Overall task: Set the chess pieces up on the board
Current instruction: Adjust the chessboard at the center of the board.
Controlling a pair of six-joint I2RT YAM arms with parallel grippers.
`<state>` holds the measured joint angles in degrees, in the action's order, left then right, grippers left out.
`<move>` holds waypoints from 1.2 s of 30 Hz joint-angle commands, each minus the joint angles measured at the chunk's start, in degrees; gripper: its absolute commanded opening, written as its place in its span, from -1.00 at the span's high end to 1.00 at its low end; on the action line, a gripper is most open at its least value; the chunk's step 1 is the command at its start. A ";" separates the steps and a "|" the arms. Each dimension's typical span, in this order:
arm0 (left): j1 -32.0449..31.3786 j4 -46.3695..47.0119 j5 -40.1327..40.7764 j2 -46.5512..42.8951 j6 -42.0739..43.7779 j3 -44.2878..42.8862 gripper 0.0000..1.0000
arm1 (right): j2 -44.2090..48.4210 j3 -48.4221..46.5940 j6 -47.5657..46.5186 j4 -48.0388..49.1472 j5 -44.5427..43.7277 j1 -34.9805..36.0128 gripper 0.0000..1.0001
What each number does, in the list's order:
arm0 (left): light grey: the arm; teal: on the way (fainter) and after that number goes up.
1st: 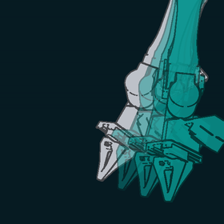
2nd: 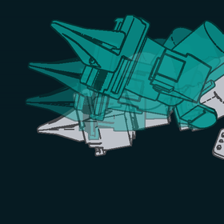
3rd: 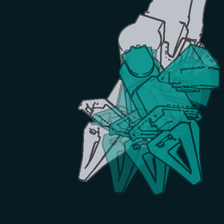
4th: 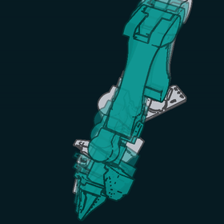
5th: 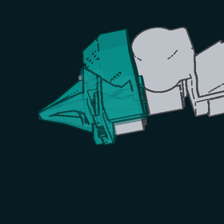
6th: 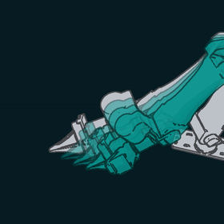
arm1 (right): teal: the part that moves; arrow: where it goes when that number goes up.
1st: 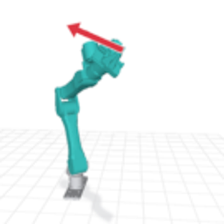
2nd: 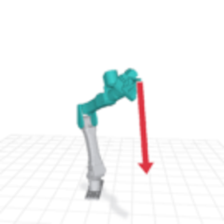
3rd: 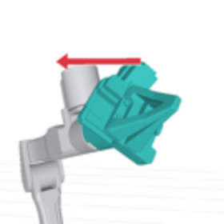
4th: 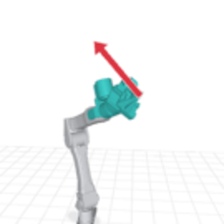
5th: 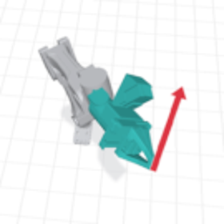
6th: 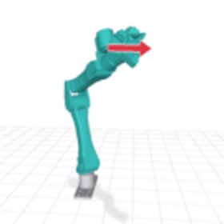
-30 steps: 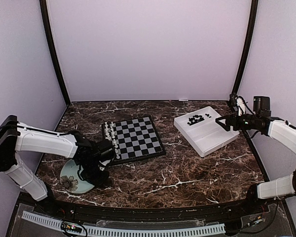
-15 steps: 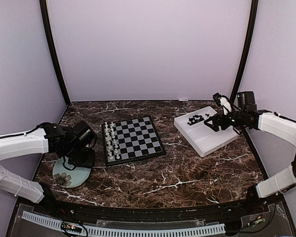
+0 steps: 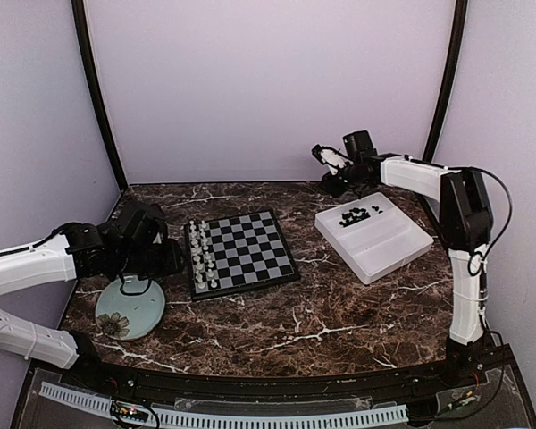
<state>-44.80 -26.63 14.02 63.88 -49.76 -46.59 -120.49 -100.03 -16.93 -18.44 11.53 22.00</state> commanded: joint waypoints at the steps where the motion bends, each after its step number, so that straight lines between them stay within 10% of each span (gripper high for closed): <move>1: -0.56 6.79 -2.57 -2.08 0.79 1.73 0.33 | -11.46 -16.02 1.05 -4.67 -4.83 3.34 0.82; 8: -4.14 6.69 -4.49 -0.67 1.83 0.94 0.42 | -26.32 -33.69 1.41 -5.08 -10.83 8.56 0.99; 16: -6.78 -2.36 6.44 -0.45 -10.31 2.27 0.39 | -28.30 -29.87 -2.43 -2.31 -16.44 12.10 1.00; 21: 5.44 -1.51 5.68 -1.17 -4.98 -0.16 0.39 | -25.26 -23.28 -2.97 -2.90 -15.70 12.10 1.00; 28: 22.14 7.14 -7.94 9.32 4.32 -4.54 0.99 | -18.91 -12.49 -3.45 -3.05 -13.80 12.61 1.00; 36: 33.29 16.67 -18.40 25.59 8.50 -8.75 1.00 | -11.27 -0.97 -4.26 -1.67 -11.88 14.12 1.00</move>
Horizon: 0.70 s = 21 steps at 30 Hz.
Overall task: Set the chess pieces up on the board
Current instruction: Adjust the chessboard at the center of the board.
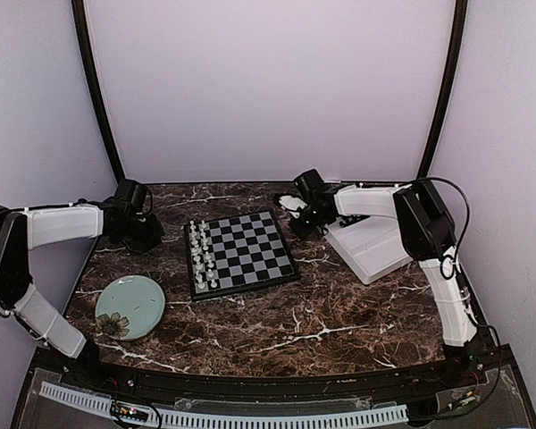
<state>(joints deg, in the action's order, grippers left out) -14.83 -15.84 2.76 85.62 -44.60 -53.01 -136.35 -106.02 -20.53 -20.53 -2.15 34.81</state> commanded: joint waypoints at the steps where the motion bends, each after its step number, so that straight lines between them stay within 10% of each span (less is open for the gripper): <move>1: 3.71 6.63 -8.10 6.15 3.54 -3.07 1.00 | 5.54 6.48 -0.76 0.75 1.95 1.62 1.00; 21: 5.78 7.05 -19.91 35.81 12.58 -27.04 1.00 | 19.37 27.82 -3.84 3.55 3.84 12.88 1.00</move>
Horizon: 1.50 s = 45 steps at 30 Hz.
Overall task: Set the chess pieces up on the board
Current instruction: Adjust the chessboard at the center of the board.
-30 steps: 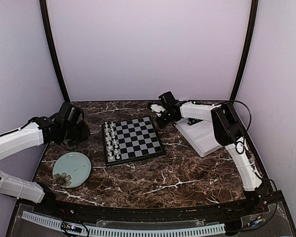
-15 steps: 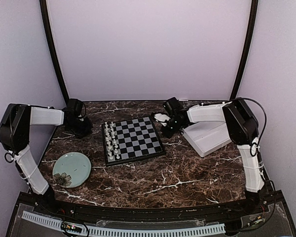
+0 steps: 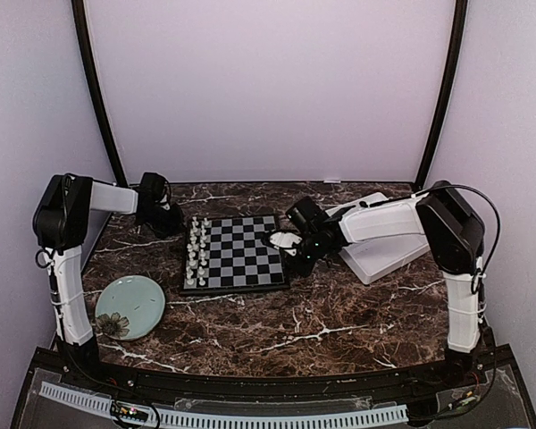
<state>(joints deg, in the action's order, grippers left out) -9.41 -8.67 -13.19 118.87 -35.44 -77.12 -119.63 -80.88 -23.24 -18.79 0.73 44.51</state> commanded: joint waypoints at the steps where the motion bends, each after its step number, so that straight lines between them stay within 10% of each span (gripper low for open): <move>1: 0.36 -0.01 -4.72 2.98 3.83 -4.02 1.00 | 3.04 3.27 -1.29 1.75 0.82 4.06 1.00; 28: -7.21 -5.32 -26.20 12.30 19.31 -17.54 1.00 | 7.59 4.39 -0.10 -3.07 0.90 19.81 1.00; 45: -3.15 -19.19 -8.27 5.33 19.33 -37.63 0.75 | 21.31 5.47 -2.50 -17.99 7.04 9.89 0.91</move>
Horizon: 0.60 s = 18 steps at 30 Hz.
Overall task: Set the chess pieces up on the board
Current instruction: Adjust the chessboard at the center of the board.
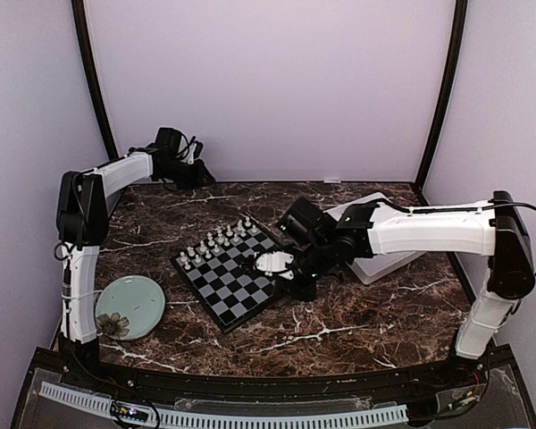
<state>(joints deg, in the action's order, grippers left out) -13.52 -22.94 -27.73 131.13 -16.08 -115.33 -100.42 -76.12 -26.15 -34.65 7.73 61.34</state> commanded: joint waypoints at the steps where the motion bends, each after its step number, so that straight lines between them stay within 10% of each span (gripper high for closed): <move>1: 0.73 -4.87 6.58 -9.03 -0.81 2.97 0.74 | 2.23 0.56 1.00 -1.09 -1.17 -9.08 0.91; 18: -4.15 -5.71 24.88 -47.57 -10.47 45.91 0.90 | -17.75 -8.57 1.06 12.25 -12.13 -21.01 0.97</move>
<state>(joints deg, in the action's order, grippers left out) -18.20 -26.89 -7.11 90.04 -24.91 -74.61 -115.28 -81.38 -24.77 -24.18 -3.88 40.34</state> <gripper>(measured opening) 0.057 0.023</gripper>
